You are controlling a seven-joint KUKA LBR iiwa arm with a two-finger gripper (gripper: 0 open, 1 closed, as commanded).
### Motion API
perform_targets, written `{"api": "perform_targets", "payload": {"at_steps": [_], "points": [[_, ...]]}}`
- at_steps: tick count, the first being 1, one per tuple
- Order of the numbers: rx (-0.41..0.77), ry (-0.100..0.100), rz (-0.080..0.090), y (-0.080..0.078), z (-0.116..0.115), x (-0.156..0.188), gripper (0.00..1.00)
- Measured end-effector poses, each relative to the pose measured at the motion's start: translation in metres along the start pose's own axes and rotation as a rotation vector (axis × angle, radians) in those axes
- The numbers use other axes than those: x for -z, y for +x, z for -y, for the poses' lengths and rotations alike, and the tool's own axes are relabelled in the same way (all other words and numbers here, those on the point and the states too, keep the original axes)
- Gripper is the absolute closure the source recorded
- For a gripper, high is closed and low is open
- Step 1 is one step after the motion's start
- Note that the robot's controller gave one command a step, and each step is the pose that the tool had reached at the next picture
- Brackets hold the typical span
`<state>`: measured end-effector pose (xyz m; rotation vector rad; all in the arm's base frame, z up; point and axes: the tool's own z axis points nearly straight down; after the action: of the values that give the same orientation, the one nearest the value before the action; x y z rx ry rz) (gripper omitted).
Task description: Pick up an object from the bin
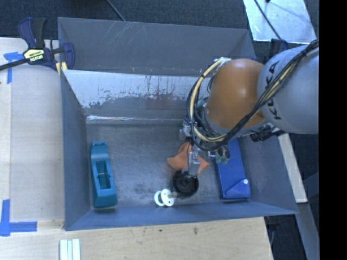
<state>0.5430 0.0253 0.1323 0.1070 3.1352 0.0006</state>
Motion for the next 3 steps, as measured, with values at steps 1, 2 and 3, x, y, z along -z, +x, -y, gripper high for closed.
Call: {"api": "perform_targets", "payload": {"at_steps": [1, 2, 3], "points": [[-0.056, 0.0, -0.001, -0.007, 0.006, -0.02, 0.0], [0.189, 0.0, -0.003, 0.001, 0.016, -0.056, 1.0], [0.189, 0.0, -0.003, 0.001, 0.016, -0.056, 1.0]]}}
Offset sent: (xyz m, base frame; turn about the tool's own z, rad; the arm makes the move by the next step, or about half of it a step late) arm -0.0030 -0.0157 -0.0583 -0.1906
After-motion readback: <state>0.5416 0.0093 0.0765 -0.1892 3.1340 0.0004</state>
